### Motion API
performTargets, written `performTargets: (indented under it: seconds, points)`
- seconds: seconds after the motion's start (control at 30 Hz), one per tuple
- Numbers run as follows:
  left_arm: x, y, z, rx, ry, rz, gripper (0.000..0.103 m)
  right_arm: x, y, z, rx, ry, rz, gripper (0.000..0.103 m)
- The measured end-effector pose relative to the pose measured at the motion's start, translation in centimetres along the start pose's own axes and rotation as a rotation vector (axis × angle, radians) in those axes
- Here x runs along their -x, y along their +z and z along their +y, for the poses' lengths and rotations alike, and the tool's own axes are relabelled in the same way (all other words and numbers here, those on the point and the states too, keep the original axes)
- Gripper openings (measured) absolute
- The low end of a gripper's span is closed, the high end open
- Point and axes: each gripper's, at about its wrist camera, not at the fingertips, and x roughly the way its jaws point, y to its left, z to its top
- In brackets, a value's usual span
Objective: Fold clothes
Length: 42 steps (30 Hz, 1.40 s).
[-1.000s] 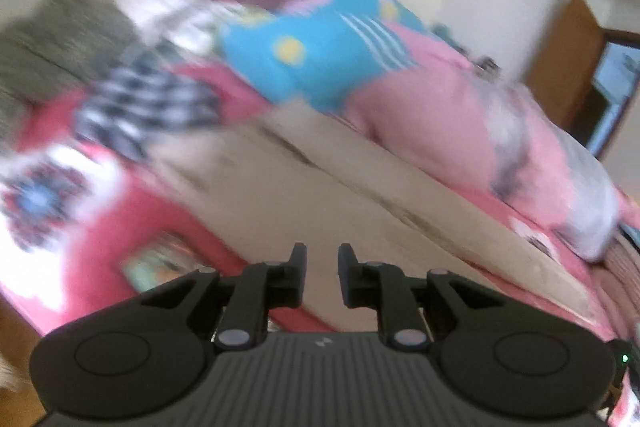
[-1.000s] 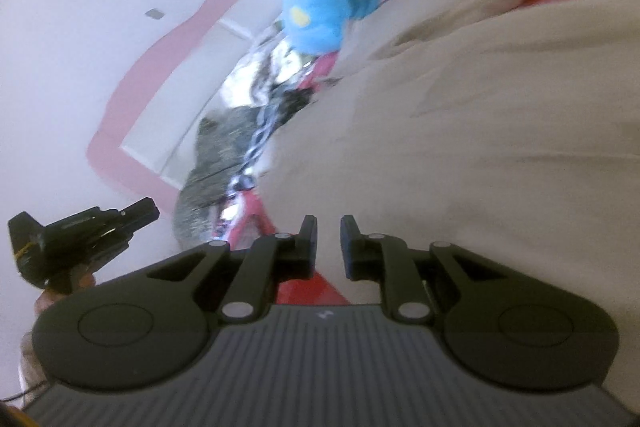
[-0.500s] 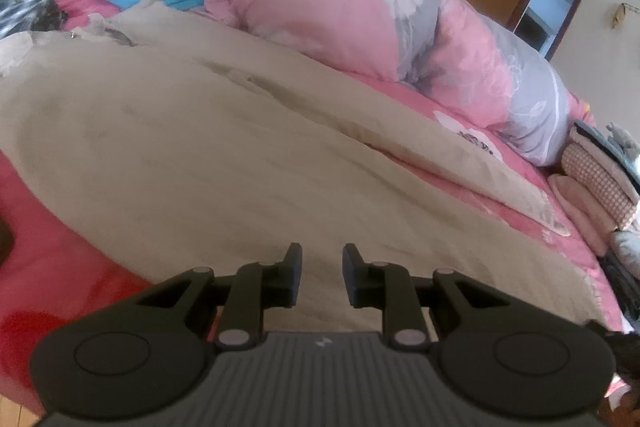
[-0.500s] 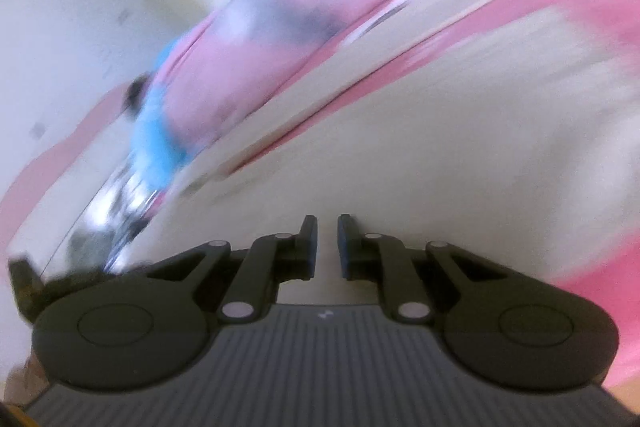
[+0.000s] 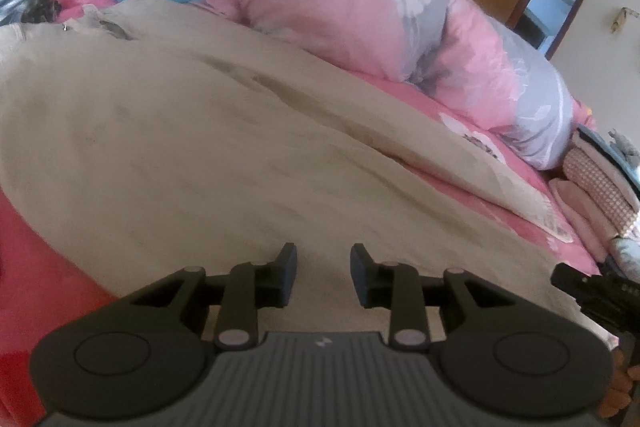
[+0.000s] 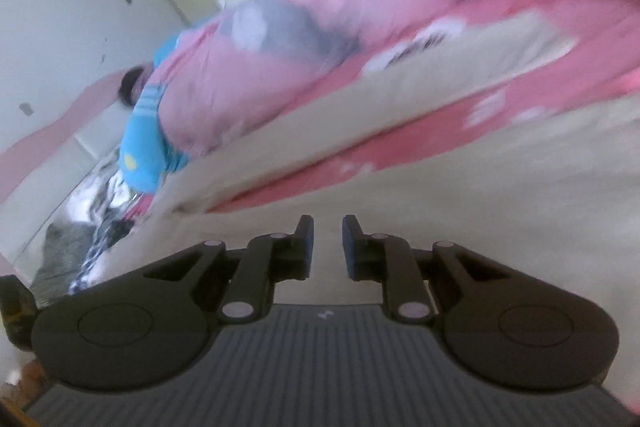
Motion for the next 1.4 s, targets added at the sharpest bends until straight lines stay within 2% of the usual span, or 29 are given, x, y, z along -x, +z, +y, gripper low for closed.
performTargets:
  seconds: [0.03,0.13,0.2,0.33,0.4,0.47,0.57,0.63,0.8,0.87,0.93,1.0,1.1,1.17,1.2,1.27,1.4]
  points:
    - [-0.2,0.3,0.2,-0.005,0.006,0.001,0.031,-0.8,0.2,-0.4,-0.019,0.003,0.011,0.015]
    - [-0.9,0.6,0.8,0.013,-0.003,0.017,0.032,-0.4,1.2,-3.3,-0.120,-0.069,-0.020,0.013]
    - [-1.0,0.6,1.2,0.046,-0.023,0.018,0.035,1.9,2.2,-7.2,-0.219,-0.121,-0.091,0.007]
    - [-1.0,0.5,1.0,0.066,-0.021,0.015,0.038,8.2,3.7,-13.9,-0.391,-0.297,-0.271,0.007]
    - [-1.0,0.6,0.4,0.037,0.002,0.013,0.038,11.0,3.9,-16.0,-0.458,-0.387,-0.333,0.010]
    - [-0.9,0.6,0.0,0.027,0.013,0.012,0.038,12.9,3.5,-16.5,-0.479,-0.402,-0.367,0.013]
    - [-0.8,0.5,-0.7,0.032,0.017,0.016,0.038,14.0,3.2,-14.2,-0.367,-0.362,-0.382,0.014]
    - [-0.8,0.4,-1.3,0.038,0.010,0.023,0.038,13.6,3.0,-11.6,-0.253,-0.304,-0.349,0.018]
    - [-0.2,-0.2,-3.2,0.007,-0.013,0.033,0.038,10.8,1.0,-6.7,-0.031,-0.091,-0.137,0.023]
    - [0.1,-0.5,-3.5,-0.004,-0.010,0.034,0.038,10.1,-0.3,-5.7,0.042,-0.044,-0.070,0.023]
    - [0.7,-0.4,-3.1,0.003,0.008,0.028,0.038,10.0,-1.3,-5.5,0.100,-0.078,-0.036,0.023]
    - [1.3,-0.3,-2.4,0.022,0.027,0.018,0.038,10.7,-1.8,-6.7,0.091,-0.138,-0.034,0.022]
    - [2.2,0.0,-1.4,0.054,0.061,0.003,0.039,12.3,-1.4,-8.4,0.019,-0.244,-0.099,0.022]
    - [2.7,0.1,-0.9,0.071,0.084,-0.006,0.041,12.7,-1.1,-8.1,0.036,-0.351,-0.131,0.022]
    - [2.9,0.2,-0.7,0.075,0.095,-0.011,0.041,12.9,-1.1,-7.6,0.051,-0.374,-0.141,0.024]
    - [3.4,0.3,-0.5,0.081,0.114,-0.020,0.044,12.2,-1.0,-5.9,0.092,-0.352,-0.153,0.025]
    - [4.0,0.6,-0.2,0.072,0.146,-0.037,0.048,8.9,-1.3,-1.2,0.201,-0.184,-0.123,0.026]
